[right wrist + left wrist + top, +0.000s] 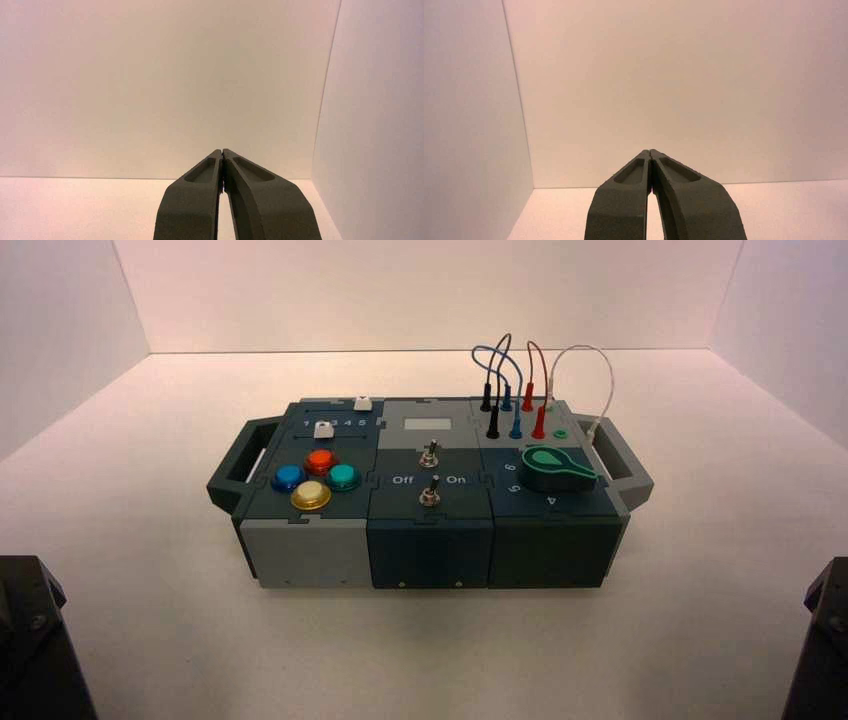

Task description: Rotate the box counterclockwise.

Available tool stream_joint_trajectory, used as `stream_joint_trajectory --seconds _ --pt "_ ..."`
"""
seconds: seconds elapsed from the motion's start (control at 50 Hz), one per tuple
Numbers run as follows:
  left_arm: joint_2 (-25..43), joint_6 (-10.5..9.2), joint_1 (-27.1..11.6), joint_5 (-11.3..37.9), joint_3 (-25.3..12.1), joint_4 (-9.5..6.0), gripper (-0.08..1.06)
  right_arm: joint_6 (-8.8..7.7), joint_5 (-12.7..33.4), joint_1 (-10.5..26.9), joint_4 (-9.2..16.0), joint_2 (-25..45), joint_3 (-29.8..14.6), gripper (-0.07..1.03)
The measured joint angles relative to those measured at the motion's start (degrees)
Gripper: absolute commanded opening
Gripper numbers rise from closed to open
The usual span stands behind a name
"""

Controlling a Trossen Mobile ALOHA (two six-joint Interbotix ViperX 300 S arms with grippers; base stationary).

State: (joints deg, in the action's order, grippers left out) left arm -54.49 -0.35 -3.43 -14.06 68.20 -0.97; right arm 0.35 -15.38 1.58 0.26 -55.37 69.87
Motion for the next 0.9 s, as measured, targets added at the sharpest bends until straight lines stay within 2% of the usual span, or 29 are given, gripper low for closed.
stream_joint_trajectory --seconds 0.34,0.44,0.58,0.66,0.8,0.9 --pt "0.4 0.0 -0.2 0.9 0.0 0.09 -0.03 0.0 2.0 0.1 0.0 -0.1 0.0 -0.02" --pt "1.2 0.0 -1.6 2.2 -0.4 0.0 -0.03 0.35 3.7 1.3 0.1 -0.3 0.0 -0.02" --pt "4.5 0.09 -4.8 6.6 -2.7 0.09 -0.03 0.53 7.1 5.1 0.6 -0.3 0.0 -0.02" --pt "7.3 0.09 -7.2 9.4 -4.7 0.0 -0.03 0.7 10.5 8.2 1.9 -0.1 -0.4 -0.02" --pt "13.2 0.09 -11.3 16.9 -9.5 0.0 -0.03 0.79 15.6 13.2 4.2 0.7 -1.5 -0.02" --pt "16.4 0.18 -13.0 22.8 -13.1 0.0 -0.03 0.79 21.4 18.2 6.0 2.2 -3.3 -0.02"
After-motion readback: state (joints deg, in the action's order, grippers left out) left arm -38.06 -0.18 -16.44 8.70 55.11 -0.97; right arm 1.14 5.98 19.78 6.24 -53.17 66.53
